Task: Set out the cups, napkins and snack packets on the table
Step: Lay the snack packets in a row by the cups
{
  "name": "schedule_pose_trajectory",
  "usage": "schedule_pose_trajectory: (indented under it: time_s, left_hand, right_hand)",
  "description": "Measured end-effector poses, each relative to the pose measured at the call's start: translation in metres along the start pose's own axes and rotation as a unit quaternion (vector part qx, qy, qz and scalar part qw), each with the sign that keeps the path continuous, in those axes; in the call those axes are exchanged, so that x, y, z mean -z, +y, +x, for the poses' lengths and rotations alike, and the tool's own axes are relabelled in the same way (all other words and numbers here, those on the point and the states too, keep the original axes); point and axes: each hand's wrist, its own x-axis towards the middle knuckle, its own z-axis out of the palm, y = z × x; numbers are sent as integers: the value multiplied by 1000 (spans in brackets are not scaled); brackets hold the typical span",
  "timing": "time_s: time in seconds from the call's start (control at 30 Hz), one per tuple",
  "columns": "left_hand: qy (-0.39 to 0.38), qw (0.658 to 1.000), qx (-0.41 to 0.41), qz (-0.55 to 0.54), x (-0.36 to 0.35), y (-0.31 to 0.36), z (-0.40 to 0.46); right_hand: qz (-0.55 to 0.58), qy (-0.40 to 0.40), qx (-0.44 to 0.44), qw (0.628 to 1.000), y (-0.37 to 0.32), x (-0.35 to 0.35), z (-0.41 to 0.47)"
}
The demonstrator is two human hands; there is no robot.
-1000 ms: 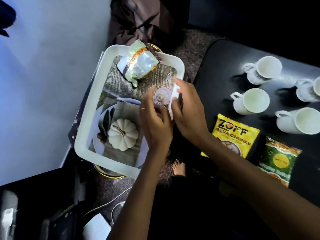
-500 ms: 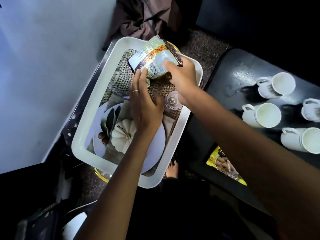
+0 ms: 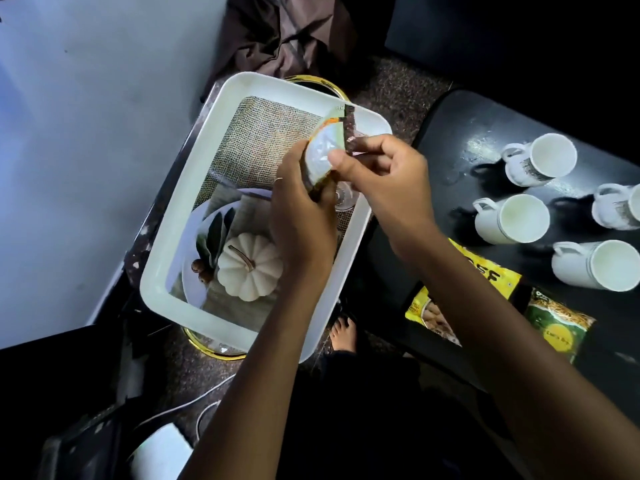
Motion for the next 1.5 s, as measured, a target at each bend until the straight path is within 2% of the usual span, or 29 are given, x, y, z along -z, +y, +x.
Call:
schedule_pose_trajectory:
  time_s: [0.07,0.13,0.23,0.33,0.43,0.6,0.73,0.87,0.97,1.03,1.1,1.2,1.27,1.33,1.37,1.43,1.5]
  left_hand:
    - [18,999,28,-26,-1,11,-5]
    - [25,995,66,-71,-2,21,-11]
    - [-30,980,126,-150,-7,40,-27]
    - [-91,970,154,-163,-19,54,-49]
    - [-156,943,201,-214,-33,65,-68]
    - [-259,868,284,-313,-56,72,-88]
    - [-247,816,365,-373,-71,77,-95]
    - [-222,802,386,-397,-84,85,-108]
    - [-212,786,395,-426,-96,91,-117]
    - [-228,767,410,-438,-103,96,-125]
    - [-253,766,413,-423,-105,98,-132]
    - [-260,804,386,-371,-107,99,-134]
    - [-255,849,337,-317,-108,99,-134]
    - [-273,917,207,-202,-108,99,-135]
    - [-295,936,128,-143,-108,99,-137]
    - [-353,934,8,-62,-112,103,-142]
    - [-406,911,-76,-19,-118,111,-147]
  right_hand:
    - [30,-16,5,999,-1,18,-9]
    - [30,6,0,1000,-1,36,-16]
    - [-13,52,-44,998,7,64,-24]
    - [30,19,-125,992,17,89,-35]
    - [104,7,-145,984,23,111,-47]
    - [126,117,-125,977,32,146,-61]
    - [128,120,-137,975,36,172,-71]
    - [188,99,-149,966,43,194,-81]
    - [277,103,-202,934,52,204,-94]
    - [321,117,-219,914,58,211,-101]
    - [326,144,-212,910,61,218,-106]
    - [302,184,-186,917,62,239,-110]
    - [248,202,-170,932,63,260,-113]
    - [151,200,-142,957,63,278,-117]
    - [95,194,-121,969,62,286,-120]
    - [-17,169,-77,982,59,298,-123]
    - [-108,140,-55,983,56,306,-125]
